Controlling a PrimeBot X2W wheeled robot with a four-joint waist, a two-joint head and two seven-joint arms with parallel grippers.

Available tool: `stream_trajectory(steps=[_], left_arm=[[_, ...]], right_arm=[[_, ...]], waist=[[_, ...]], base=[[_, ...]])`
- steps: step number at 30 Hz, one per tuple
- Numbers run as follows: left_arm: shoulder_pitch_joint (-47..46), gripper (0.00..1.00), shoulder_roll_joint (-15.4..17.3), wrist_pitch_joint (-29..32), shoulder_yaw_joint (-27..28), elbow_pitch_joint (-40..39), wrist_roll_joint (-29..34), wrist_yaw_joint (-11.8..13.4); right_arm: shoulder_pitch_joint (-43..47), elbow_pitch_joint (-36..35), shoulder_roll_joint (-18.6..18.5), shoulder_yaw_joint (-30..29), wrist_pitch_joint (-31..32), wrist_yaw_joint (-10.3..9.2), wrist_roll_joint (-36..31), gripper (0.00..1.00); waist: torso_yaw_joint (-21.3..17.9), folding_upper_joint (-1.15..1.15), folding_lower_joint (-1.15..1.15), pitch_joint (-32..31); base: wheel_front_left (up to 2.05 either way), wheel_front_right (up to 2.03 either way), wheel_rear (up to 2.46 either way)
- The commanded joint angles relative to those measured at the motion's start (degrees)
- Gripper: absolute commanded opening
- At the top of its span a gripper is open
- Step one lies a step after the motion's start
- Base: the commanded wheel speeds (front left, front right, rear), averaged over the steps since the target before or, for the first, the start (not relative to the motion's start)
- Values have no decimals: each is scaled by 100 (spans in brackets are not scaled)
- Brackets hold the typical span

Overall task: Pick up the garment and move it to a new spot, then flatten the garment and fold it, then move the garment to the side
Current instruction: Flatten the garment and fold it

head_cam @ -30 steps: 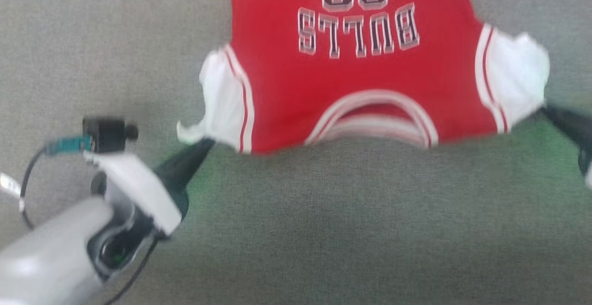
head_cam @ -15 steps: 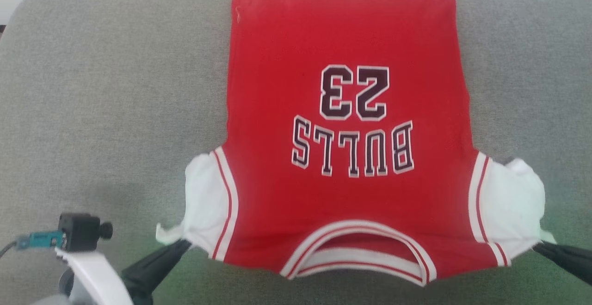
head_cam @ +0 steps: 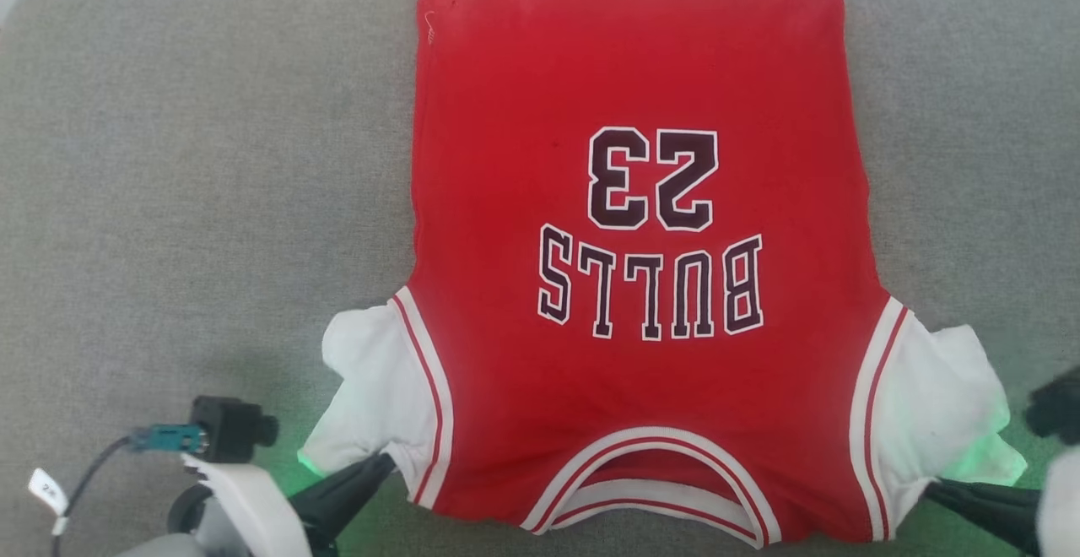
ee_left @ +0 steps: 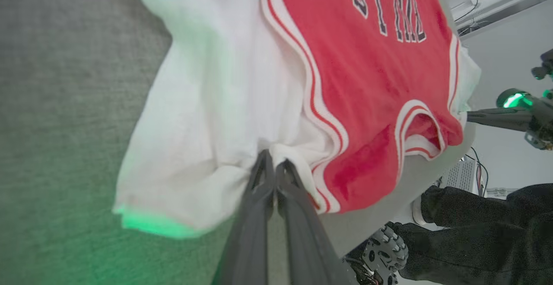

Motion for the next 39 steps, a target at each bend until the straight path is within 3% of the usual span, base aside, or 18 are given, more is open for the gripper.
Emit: stream_trajectory(steps=[1,11,18,19,20,22,28,29,33,39], left_arm=[[-92,0,-180,60,-49,198,79,-2],[-191,0,-751,114,-202,1027,280,22],[-253,0,-846,98,-213,1201,257,35],[-260,0,-851,93,-219,1209,258,35],[-261,0,-855,85,-225,1219,259,36],[-242,0,-859,69,-223,1228,233,36],[-88,0,-757,-66,-162,1100,132,41],[-47,0,-720,-109,-142,1049,118,40],[12,0,-683,-177,-101,922,133,28],[-166,0,-795,-208,-83,808,298,15]], right_arm=[[-142,180,288,31,248,-9,-274,0],[-370,1244,1492,39,1080,-57,-1817,0],[-425,1210,1850,-40,1234,-58,-2292,0],[-444,1176,1851,-57,1241,-58,-2390,5],[-445,1121,1847,-69,1258,-58,-2461,30],[-414,949,1858,-190,1220,-54,-2454,100],[-194,71,1232,-961,1262,-37,-2273,100],[-31,-362,1062,-1324,1348,-8,-2062,100],[153,-1034,713,-2238,1597,-6,-1600,100],[-294,-1175,616,-3465,1972,-9,-1256,100]], waist=[[0,0,0,63],[50,0,0,264],[-3,0,0,353],[-27,0,0,359],[-49,0,0,360],[-101,0,0,350],[-242,0,0,258],[-273,0,0,222],[-258,0,0,182],[6,0,0,261]], base=[[0,0,0],[0,0,0],[0,0,0],[0,0,0],[0,0,0],[0,0,0],[0,0,0],[0,0,0],[0,0,0],[0,0,0]])
